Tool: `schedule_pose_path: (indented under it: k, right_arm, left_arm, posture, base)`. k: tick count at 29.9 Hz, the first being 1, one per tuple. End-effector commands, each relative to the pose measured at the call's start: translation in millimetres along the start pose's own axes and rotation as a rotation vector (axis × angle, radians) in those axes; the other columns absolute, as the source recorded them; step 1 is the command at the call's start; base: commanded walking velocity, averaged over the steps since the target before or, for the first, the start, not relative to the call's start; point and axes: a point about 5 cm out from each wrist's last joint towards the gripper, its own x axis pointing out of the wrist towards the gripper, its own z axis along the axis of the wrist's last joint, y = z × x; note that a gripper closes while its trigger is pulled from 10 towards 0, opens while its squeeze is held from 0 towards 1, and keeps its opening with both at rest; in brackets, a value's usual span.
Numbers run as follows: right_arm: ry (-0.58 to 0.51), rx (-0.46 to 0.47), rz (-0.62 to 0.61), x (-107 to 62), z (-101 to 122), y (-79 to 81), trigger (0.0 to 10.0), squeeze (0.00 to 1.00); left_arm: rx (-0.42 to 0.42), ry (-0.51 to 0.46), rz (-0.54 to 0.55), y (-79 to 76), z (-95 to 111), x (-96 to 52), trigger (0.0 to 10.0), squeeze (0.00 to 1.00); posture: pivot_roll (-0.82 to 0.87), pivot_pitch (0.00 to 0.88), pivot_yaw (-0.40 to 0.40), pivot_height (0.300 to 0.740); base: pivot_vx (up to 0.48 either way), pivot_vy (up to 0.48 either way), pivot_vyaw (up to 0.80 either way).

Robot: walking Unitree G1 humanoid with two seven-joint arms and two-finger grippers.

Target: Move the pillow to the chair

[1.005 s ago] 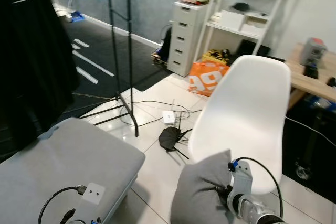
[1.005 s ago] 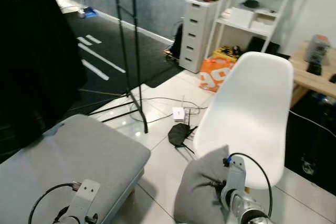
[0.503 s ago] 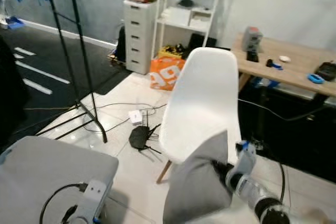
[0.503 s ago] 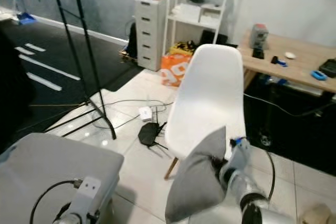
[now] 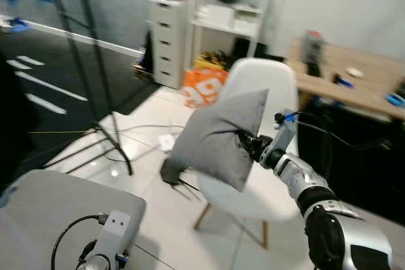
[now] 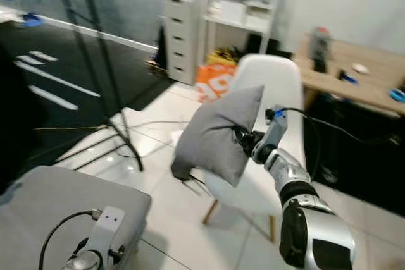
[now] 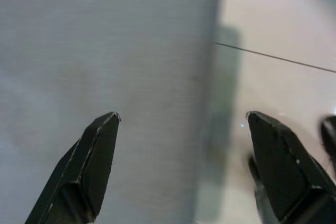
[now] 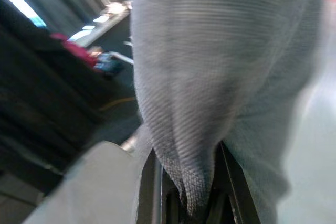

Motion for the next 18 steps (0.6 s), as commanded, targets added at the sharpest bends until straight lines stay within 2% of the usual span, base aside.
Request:
schedule_pose_path:
  k: [1,7,18]
  right_arm:
    - [-0.043,-0.019,0.055,5.6,10.1,8.7,10.0,0.00]
    - [-0.021,-0.035,0.021,2.3,7.0,3.0,10.0,0.00]
    - [-0.017,-0.039,0.052,3.5,7.8,5.8,10.0,0.00]
  left_arm:
    - [-0.009,0.034,0.001,2.6,-7.8,-1.1,10.0,0.00]
    - [-0.010,0.030,-0.002,2.9,-6.4,-0.8,10.0,0.00]
    - [-0.010,0.029,-0.004,2.1,-7.4,-1.1,10.0,0.00]
  posture:
    - [-0.13,0.013,-0.058,0.740]
    - [-0.13,0.015,-0.058,0.740]
    - [-0.13,0.016,-0.058,0.740]
  base:
    - [0.450,0.000,-0.80]
    - [0.449,0.000,-0.79]
    - [0.447,0.000,-0.77]
